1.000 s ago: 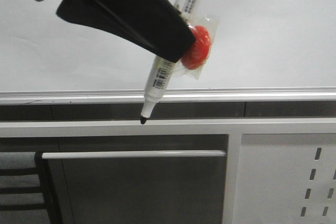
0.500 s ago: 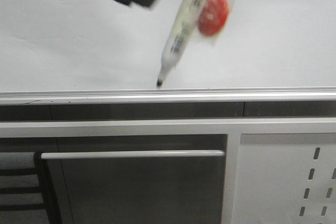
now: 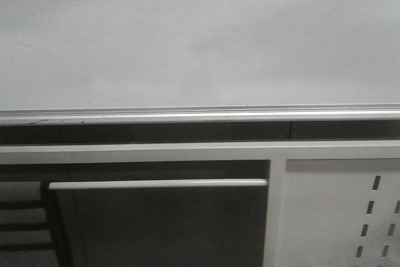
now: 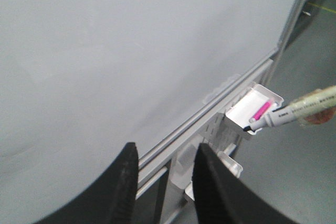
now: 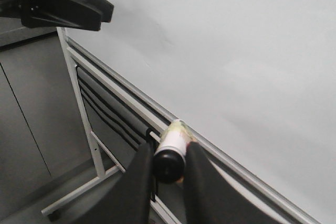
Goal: Write number 1 on whiteboard
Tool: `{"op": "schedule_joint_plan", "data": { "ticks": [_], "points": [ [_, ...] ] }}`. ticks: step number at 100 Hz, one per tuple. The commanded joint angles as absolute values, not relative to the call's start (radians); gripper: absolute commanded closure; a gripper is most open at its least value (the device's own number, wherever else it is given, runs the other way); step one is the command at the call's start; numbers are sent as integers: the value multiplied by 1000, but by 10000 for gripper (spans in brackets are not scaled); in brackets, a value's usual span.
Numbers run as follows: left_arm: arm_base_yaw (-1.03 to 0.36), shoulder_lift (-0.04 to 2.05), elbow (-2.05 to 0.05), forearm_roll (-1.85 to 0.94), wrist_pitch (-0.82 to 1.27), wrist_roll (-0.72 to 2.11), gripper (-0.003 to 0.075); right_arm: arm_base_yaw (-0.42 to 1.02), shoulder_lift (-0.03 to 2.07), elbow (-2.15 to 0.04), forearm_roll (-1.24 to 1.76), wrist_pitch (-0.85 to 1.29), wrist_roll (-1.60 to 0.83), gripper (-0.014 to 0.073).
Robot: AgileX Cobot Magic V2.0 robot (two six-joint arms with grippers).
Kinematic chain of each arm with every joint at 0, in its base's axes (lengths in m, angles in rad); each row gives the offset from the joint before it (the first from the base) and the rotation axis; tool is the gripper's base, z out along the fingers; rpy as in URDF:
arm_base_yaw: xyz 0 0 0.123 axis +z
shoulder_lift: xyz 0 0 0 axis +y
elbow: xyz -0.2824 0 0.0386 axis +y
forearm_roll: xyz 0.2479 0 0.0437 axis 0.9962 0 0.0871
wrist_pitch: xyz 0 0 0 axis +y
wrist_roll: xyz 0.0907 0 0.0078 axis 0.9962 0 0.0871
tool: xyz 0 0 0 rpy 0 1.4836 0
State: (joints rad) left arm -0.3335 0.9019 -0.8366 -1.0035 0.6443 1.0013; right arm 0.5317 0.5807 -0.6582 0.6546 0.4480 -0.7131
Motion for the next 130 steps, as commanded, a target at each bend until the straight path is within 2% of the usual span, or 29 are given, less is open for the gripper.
{"op": "schedule_joint_plan", "data": {
  "ticks": [1, 21, 37, 49, 62, 91, 130],
  "points": [
    [-329, 838, -810, -1068, 535, 984, 624, 536, 558, -643, 681, 356, -727, 645],
    [-329, 770, -786, -1061, 533, 984, 741, 536, 558, -637, 706, 394, -727, 645],
    [-329, 756, -781, -1061, 552, 984, 741, 536, 558, -631, 727, 333, -727, 643],
    [-329, 710, -744, -1091, 459, 984, 741, 536, 558, -622, 727, 227, -731, 636],
    [-329, 624, -671, -1135, 329, 984, 741, 538, 558, -612, 727, 212, -770, 636],
    [-329, 586, -618, -1135, 291, 984, 741, 540, 632, -625, 727, 139, -846, 636],
    [-329, 586, -618, -1135, 264, 984, 741, 675, 800, -676, 684, -28, -895, 636]
  ]
}}
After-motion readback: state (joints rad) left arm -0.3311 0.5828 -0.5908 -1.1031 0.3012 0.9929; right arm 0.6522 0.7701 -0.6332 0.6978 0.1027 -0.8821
